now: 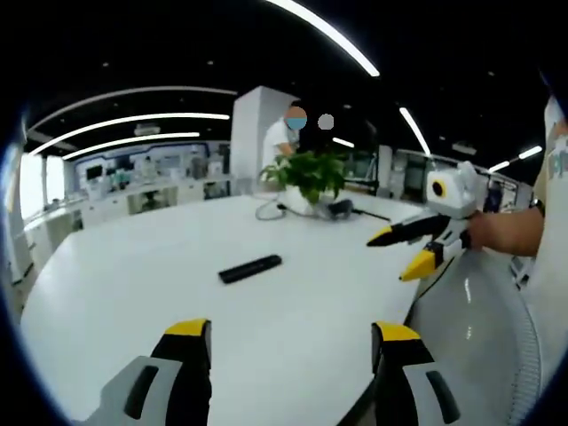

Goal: Press the specified remote control buttons in sequence, fully releasing each button before pressing the next.

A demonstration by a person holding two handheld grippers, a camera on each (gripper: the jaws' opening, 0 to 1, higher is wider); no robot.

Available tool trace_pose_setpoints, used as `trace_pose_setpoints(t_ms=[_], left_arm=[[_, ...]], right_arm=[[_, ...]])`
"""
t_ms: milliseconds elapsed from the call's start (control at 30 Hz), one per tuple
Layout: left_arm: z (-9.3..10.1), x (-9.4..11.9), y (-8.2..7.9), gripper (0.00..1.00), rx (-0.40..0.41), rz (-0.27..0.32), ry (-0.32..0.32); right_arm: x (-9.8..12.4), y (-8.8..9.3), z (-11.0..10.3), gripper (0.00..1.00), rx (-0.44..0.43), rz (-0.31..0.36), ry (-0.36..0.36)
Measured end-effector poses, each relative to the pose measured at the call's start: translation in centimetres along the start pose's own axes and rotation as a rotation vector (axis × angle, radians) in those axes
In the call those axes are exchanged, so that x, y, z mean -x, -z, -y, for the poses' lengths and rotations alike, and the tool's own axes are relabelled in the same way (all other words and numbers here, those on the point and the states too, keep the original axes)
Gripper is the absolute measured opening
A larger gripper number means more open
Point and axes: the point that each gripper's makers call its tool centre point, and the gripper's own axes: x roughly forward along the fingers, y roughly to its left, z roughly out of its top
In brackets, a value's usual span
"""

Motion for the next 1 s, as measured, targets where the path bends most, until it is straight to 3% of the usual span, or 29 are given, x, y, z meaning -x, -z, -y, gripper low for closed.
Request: trace_pose_setpoints(t_ms=[1000], left_arm=[[0.25,0.09,-0.13,0.75,-0.012,0.002,0.007]], right_arm=[[0.04,0.01,0.06,0.64,0.009,-0.005,0.005]])
